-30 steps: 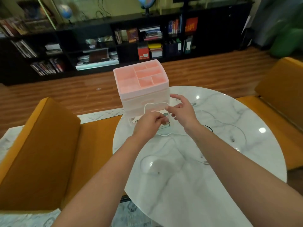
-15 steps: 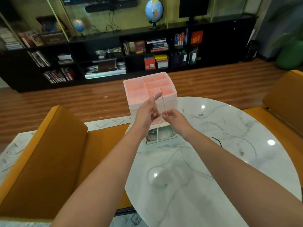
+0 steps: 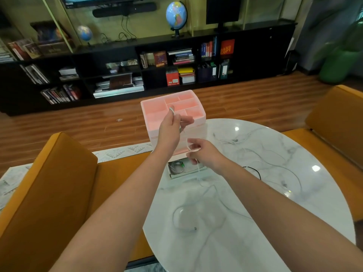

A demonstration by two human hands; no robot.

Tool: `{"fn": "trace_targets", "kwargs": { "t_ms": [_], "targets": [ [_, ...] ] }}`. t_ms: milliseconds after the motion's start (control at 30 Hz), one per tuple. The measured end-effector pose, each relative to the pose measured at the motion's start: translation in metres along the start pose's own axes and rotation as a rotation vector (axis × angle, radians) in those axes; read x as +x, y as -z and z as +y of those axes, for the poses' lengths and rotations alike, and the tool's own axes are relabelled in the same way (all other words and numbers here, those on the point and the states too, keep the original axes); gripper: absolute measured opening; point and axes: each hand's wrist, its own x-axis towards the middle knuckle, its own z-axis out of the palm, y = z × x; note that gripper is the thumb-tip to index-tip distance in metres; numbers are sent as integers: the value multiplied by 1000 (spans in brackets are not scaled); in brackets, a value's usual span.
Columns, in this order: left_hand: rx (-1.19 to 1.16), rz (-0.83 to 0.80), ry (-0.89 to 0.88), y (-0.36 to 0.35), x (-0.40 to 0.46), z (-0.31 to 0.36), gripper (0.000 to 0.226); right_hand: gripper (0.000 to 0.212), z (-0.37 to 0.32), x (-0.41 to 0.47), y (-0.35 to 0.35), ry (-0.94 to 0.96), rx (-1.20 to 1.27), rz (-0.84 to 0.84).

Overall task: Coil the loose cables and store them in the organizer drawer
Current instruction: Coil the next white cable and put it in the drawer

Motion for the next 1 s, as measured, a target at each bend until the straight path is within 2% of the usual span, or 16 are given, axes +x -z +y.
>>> {"fn": "trace_targets", "kwargs": {
  "t_ms": [100, 200, 267, 367, 467, 533, 633, 767, 867, 1000],
  "targets": [
    [244, -33, -73, -2, 7, 2, 43, 29, 1, 3, 6, 57, -137, 60],
    [413, -153, -93, -2, 7, -5, 37, 23, -5, 5, 16, 125, -234, 142],
    [604, -245, -119, 0, 8, -14, 42, 21, -11, 6, 27, 143, -248, 193],
    [631, -343, -31, 1, 8, -22, 39, 17, -17, 8, 42, 167, -279, 207],
    [560, -380, 8, 1, 7, -24, 33, 14, -18, 11, 52, 191, -293, 185],
    [453, -371, 29, 2, 10, -25, 34, 14, -18, 13, 57, 205, -309, 232],
    [178, -405, 142, 0, 12, -22, 36, 20, -18, 16, 67, 241, -333, 331],
    [-206, -462, 313, 0, 8, -11, 35, 26, -14, 21, 73, 286, -406, 370],
    [-424, -487, 388, -3, 5, -9, 37, 36, -11, 22, 74, 297, -561, 313],
    [-635, -442, 393, -11, 7, -11, 37, 41, 0, 21, 72, 261, -459, 246]
  ]
}}
